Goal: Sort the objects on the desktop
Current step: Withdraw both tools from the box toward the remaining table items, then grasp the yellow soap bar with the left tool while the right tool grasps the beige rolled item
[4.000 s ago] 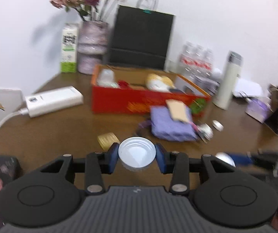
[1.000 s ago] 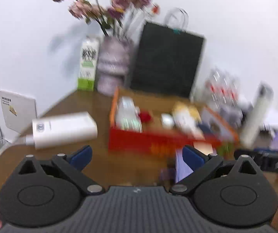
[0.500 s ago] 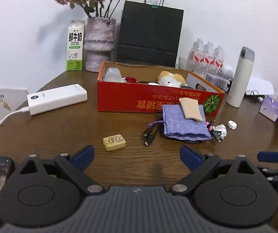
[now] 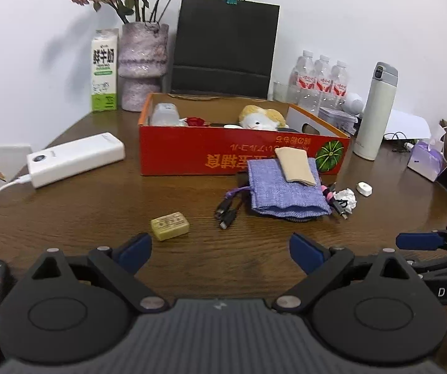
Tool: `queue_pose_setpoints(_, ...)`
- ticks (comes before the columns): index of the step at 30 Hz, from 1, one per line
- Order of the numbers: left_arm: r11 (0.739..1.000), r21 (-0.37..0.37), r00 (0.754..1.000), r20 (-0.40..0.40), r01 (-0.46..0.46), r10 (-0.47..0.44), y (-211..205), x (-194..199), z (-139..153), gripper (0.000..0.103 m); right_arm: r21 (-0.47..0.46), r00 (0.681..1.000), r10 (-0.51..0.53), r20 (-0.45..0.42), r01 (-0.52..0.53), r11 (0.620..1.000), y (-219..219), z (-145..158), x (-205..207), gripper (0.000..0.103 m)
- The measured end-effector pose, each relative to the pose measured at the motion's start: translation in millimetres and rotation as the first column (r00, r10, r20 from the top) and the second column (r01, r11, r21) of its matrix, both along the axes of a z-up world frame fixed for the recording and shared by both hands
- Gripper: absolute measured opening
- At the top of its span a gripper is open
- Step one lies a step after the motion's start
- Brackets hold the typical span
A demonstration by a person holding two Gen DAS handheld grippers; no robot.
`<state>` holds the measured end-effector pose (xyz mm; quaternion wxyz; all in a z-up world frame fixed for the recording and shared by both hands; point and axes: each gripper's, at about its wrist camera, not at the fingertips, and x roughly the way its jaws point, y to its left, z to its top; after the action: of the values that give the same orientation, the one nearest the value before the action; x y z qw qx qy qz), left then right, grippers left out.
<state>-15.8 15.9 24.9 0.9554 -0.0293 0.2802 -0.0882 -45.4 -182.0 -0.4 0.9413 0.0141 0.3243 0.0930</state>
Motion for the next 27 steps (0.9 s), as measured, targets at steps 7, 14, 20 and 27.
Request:
queue_pose_setpoints(7,0.998,0.021,0.998,-0.034,-0.055,0.056,15.5,18.4,-8.7,0.097,0.054,1.0,-0.022,-0.002,0.022,0.998,-9.8,-7.8,32.3,0.073)
queue_pose_setpoints(14,0.999,0.013,0.995,-0.081,-0.049,0.05,23.7,33.4,-16.6,0.093,0.075,1.0,-0.015,0.002,0.015,0.997,-8.3,-17.8,45.3,0.068)
queue_pose_setpoints(20,1.0,0.011,0.998,-0.062,0.02,-0.019,27.9,59.0,-9.6,0.084,0.126,0.998,0.021,0.052,-0.027,0.992,-4.9,7.0,50.0,0.067)
queue_pose_setpoints(27,0.998,0.009,0.993,-0.107,0.057,-0.056,26.3,78.4,-20.4,0.055,0.096,0.997,-0.013,0.078,0.006,0.995,19.3,22.9,113.6,0.062)
